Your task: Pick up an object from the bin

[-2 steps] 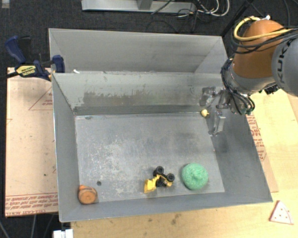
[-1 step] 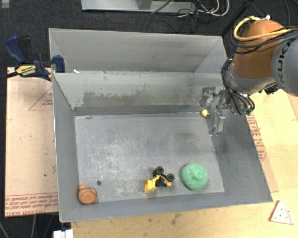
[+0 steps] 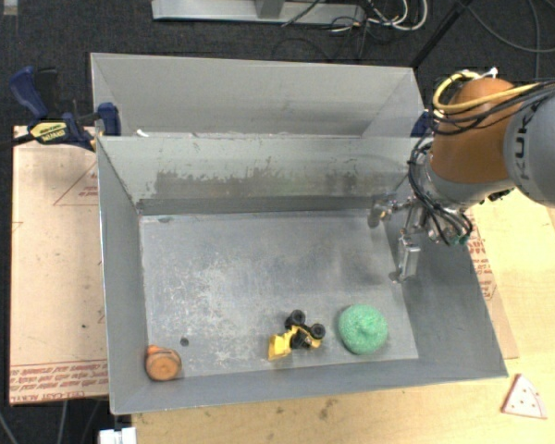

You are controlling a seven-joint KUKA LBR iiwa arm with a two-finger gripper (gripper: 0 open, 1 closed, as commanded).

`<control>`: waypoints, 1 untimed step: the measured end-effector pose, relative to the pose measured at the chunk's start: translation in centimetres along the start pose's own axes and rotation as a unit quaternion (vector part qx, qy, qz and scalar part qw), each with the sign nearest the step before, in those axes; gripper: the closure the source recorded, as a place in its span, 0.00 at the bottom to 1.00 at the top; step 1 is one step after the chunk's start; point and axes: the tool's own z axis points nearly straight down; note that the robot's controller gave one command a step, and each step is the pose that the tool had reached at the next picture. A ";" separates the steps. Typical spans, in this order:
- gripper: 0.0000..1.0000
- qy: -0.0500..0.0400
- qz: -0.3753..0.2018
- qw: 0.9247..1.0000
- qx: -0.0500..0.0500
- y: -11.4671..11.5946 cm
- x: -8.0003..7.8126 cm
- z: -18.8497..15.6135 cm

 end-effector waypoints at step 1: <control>0.00 0.002 0.003 1.000 0.000 2.8 5.1 2.1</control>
Offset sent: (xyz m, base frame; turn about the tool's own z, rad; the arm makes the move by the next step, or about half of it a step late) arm -0.0672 0.0309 -0.0322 -0.2002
